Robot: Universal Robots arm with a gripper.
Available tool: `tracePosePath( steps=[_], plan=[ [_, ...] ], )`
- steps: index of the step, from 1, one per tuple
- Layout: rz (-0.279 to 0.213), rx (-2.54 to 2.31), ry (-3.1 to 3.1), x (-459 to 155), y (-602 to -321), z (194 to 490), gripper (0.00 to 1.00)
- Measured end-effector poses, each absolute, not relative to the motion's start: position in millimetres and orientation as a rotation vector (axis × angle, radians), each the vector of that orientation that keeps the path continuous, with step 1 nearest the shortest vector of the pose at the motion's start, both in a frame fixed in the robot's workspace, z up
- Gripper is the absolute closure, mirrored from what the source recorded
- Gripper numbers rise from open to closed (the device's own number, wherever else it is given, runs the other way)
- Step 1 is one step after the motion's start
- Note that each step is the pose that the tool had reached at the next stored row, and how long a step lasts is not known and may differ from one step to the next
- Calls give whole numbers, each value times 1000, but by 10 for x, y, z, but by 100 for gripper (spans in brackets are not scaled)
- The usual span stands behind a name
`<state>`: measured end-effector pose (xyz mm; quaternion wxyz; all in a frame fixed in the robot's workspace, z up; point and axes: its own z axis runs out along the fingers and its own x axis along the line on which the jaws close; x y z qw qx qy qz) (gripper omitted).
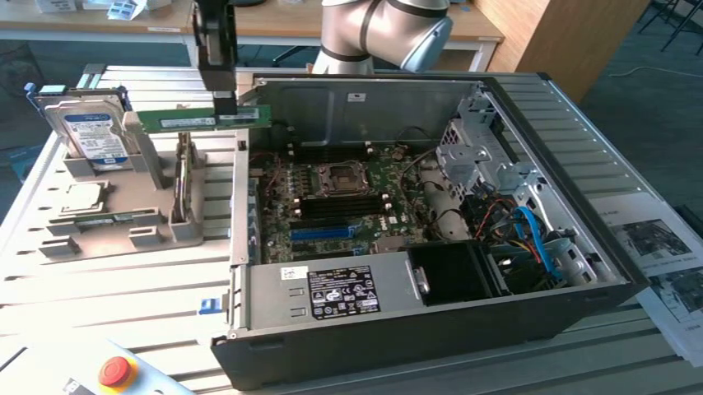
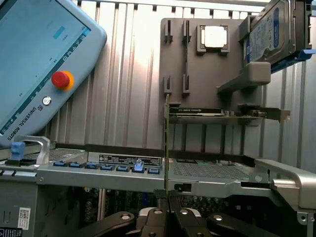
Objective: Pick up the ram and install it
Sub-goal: 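Pick up the ram and move it above insertion slot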
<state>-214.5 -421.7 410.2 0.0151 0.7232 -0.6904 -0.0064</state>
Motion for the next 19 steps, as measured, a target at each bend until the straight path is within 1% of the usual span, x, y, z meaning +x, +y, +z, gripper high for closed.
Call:
tracePosePath(
  steps=[19],
  plan=[
    [-20,2251,-2148,-1528,-4221,4101,88]
  ],
)
